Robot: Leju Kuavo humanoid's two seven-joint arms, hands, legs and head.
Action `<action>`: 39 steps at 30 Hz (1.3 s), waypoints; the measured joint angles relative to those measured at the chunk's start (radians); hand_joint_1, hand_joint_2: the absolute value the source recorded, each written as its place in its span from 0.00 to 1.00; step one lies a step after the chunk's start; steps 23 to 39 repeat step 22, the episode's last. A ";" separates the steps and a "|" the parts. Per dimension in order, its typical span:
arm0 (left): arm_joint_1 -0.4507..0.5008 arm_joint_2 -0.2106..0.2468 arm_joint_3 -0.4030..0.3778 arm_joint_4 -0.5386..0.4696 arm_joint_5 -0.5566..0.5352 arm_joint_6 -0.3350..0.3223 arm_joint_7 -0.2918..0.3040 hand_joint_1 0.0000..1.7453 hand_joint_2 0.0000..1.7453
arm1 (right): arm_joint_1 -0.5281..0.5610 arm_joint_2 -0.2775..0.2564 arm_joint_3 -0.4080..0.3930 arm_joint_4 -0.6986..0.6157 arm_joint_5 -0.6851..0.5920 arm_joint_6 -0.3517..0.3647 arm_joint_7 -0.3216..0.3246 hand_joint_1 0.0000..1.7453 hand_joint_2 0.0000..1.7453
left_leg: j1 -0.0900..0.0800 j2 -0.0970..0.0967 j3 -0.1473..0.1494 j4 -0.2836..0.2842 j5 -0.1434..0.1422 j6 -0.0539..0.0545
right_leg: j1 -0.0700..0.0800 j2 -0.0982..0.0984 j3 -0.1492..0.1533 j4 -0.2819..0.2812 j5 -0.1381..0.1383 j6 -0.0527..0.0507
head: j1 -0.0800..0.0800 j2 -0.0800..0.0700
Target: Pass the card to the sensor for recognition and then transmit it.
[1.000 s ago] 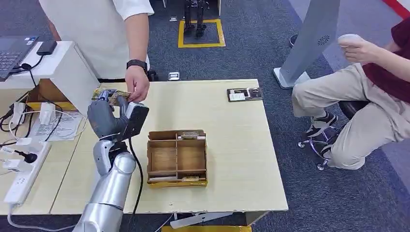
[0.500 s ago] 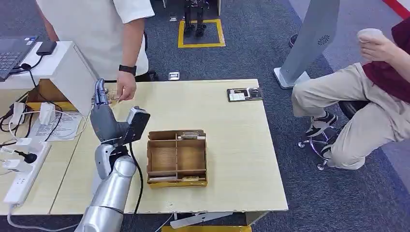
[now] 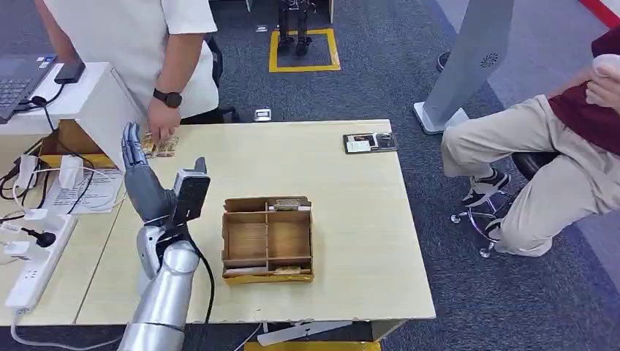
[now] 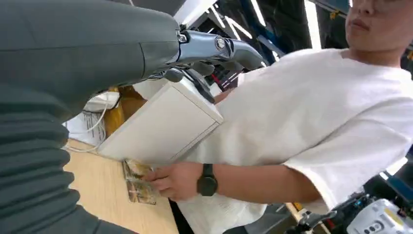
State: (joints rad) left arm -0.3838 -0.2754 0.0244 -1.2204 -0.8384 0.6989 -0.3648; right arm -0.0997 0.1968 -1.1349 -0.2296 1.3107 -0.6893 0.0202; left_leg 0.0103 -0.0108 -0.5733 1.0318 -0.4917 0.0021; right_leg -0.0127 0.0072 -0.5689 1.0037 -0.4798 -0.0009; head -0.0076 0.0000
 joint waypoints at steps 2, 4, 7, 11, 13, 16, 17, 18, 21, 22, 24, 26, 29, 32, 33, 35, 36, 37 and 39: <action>0.033 -0.001 -0.006 -0.045 0.071 0.000 -0.040 0.00 1.00 | 0.002 0.000 -0.001 -0.001 -0.006 0.000 0.000 0.00 1.00 | 0.000 0.000 0.000 0.000 0.000 0.000 | 0.000 0.000 0.000 0.000 0.000 0.000 | 0.000 0.000; 0.078 0.000 -0.018 -0.099 0.152 0.000 -0.087 0.00 1.00 | 0.003 0.000 -0.004 -0.002 -0.013 0.000 -0.001 0.00 1.00 | 0.000 0.000 0.000 0.000 0.000 0.000 | 0.000 0.000 0.000 0.000 0.000 0.000 | 0.000 0.000; 0.145 0.000 -0.040 -0.166 0.203 0.000 -0.117 0.00 1.00 | 0.007 0.001 -0.007 -0.006 -0.016 0.000 -0.002 0.00 1.00 | 0.000 0.000 0.000 0.000 0.000 0.000 | 0.000 0.000 0.000 0.000 0.000 0.000 | 0.000 0.000; 0.197 -0.001 -0.054 -0.227 0.267 0.000 -0.159 0.00 1.00 | 0.009 0.005 -0.009 -0.013 -0.020 0.000 -0.001 0.00 1.00 | 0.000 0.000 0.000 0.000 0.000 0.000 | 0.000 0.000 0.000 0.000 0.000 0.000 | 0.000 0.000; 0.230 -0.003 -0.061 -0.262 0.319 0.000 -0.185 0.00 1.00 | 0.011 0.007 -0.012 -0.018 -0.022 0.000 -0.001 0.00 1.00 | 0.000 0.000 0.000 0.000 0.000 0.000 | 0.000 0.001 0.000 0.000 0.000 0.000 | 0.000 0.000; 0.259 -0.004 -0.070 -0.299 0.336 0.000 -0.199 0.00 1.00 | 0.014 0.010 -0.021 -0.025 -0.024 0.000 -0.001 0.00 1.00 | 0.000 0.000 0.000 0.000 0.000 0.000 | 0.000 -0.001 0.000 0.000 0.000 0.000 | 0.000 0.000; 0.264 -0.003 -0.072 -0.307 0.338 0.000 -0.201 0.00 1.00 | 0.014 0.011 -0.023 -0.027 -0.024 0.000 -0.001 0.00 1.00 | 0.000 0.000 0.000 0.000 0.000 0.000 | 0.000 -0.001 0.000 0.000 0.000 0.000 | 0.000 0.000; 0.268 -0.002 -0.074 -0.314 0.339 0.000 -0.201 0.00 1.00 | 0.014 0.013 -0.025 -0.029 -0.024 0.000 -0.001 0.00 1.00 | 0.000 0.000 0.000 0.000 0.000 0.000 | 0.000 0.000 0.000 0.000 0.000 0.000 | 0.000 0.000; 0.280 -0.002 -0.076 -0.330 0.347 0.000 -0.214 0.00 1.00 | 0.015 0.014 -0.029 -0.031 -0.024 0.000 0.000 0.00 1.00 | 0.000 0.000 0.000 0.000 0.000 0.000 | 0.000 0.000 0.000 0.000 0.000 0.000 | 0.000 0.000; 0.285 -0.005 -0.076 -0.339 0.356 0.000 -0.233 0.00 1.00 | 0.015 0.016 -0.031 -0.033 -0.024 0.000 0.001 0.00 1.00 | 0.000 0.000 0.000 0.000 0.000 0.000 | 0.000 0.000 0.000 0.000 0.000 0.000 | 0.000 0.000; 0.285 -0.005 -0.076 -0.339 0.356 0.000 -0.233 0.00 1.00 | 0.015 0.016 -0.031 -0.033 -0.024 0.000 0.001 0.00 1.00 | 0.000 0.000 0.000 0.000 0.000 0.000 | 0.000 0.000 0.000 0.000 0.000 0.000 | 0.000 0.000; 0.285 -0.005 -0.076 -0.339 0.356 0.000 -0.233 0.00 1.00 | 0.015 0.016 -0.031 -0.033 -0.024 0.000 0.001 0.00 1.00 | 0.000 0.000 0.000 0.000 0.000 0.000 | 0.000 0.000 0.000 0.000 0.000 0.000 | 0.000 0.000; 0.285 -0.005 -0.076 -0.339 0.356 0.000 -0.233 0.00 1.00 | 0.015 0.016 -0.031 -0.033 -0.024 0.000 0.001 0.00 1.00 | 0.000 0.000 0.000 0.000 0.000 0.000 | 0.000 0.000 0.000 0.000 0.000 0.000 | 0.000 0.000; 0.285 -0.005 -0.076 -0.339 0.356 0.000 -0.233 0.00 1.00 | 0.015 0.016 -0.031 -0.033 -0.024 0.000 0.001 0.00 1.00 | 0.000 0.000 0.000 0.000 0.000 0.000 | 0.000 0.000 0.000 0.000 0.000 0.000 | 0.000 0.000; 0.285 -0.005 -0.076 -0.339 0.356 0.000 -0.233 0.00 1.00 | 0.015 0.016 -0.031 -0.033 -0.024 0.000 0.001 0.00 1.00 | 0.000 0.000 0.000 0.000 0.000 0.000 | 0.000 0.000 0.000 0.000 0.000 0.000 | 0.000 0.000; 0.285 -0.005 -0.076 -0.339 0.356 0.000 -0.233 0.00 1.00 | 0.015 0.016 -0.031 -0.033 -0.024 0.000 0.001 0.00 1.00 | 0.000 0.000 0.000 0.000 0.000 0.000 | 0.000 0.000 0.000 0.000 0.000 0.000 | 0.000 0.000; 0.285 -0.005 -0.076 -0.339 0.356 0.000 -0.233 0.00 1.00 | 0.015 0.016 -0.031 -0.033 -0.024 0.000 0.001 0.00 1.00 | 0.000 0.000 0.000 0.000 0.000 0.000 | 0.000 0.000 0.000 0.000 0.000 0.000 | 0.000 0.000; 0.285 -0.005 -0.076 -0.339 0.356 0.000 -0.233 0.00 1.00 | 0.015 0.016 -0.031 -0.033 -0.024 0.000 0.001 0.00 1.00 | 0.000 0.000 0.000 0.000 0.000 0.000 | 0.000 0.000 0.000 0.000 0.000 0.000 | 0.000 0.000; 0.285 -0.005 -0.076 -0.339 0.356 0.000 -0.233 0.00 1.00 | 0.015 0.016 -0.031 -0.033 -0.024 0.000 0.001 0.00 1.00 | 0.000 0.000 0.000 0.000 0.000 0.000 | 0.000 0.000 0.000 0.000 0.000 0.000 | 0.000 0.000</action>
